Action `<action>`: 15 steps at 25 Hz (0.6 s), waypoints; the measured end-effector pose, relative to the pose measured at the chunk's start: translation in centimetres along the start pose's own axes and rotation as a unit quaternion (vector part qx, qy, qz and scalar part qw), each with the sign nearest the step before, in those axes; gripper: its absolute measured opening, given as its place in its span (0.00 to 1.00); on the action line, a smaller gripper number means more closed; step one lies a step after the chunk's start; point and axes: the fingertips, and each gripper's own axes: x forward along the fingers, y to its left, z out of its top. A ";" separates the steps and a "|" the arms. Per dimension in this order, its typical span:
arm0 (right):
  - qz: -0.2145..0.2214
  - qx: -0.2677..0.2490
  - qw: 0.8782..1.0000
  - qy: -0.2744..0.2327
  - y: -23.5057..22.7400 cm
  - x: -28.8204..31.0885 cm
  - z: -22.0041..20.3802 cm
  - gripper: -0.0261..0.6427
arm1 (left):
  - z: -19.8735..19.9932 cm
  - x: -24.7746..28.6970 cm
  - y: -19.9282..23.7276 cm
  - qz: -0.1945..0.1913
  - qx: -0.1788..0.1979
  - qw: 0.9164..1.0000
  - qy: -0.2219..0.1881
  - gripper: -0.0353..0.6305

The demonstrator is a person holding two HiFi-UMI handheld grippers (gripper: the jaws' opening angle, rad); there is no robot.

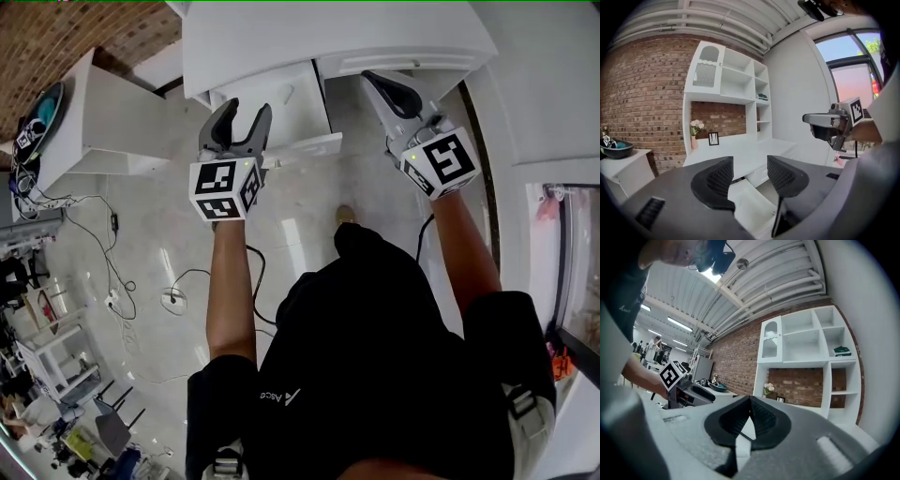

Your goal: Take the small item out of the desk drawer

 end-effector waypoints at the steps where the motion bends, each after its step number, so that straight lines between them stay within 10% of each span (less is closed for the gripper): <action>1: 0.003 0.004 1.000 0.003 -1.1 0.7 -0.7 0.04 | -0.7 1.5 0.3 0.002 0.000 1.000 0.015 0.38; 15: -0.001 0.029 0.999 0.038 -8.5 6.9 -6.6 0.04 | -12.6 14.2 4.7 -0.022 0.002 0.973 0.228 0.38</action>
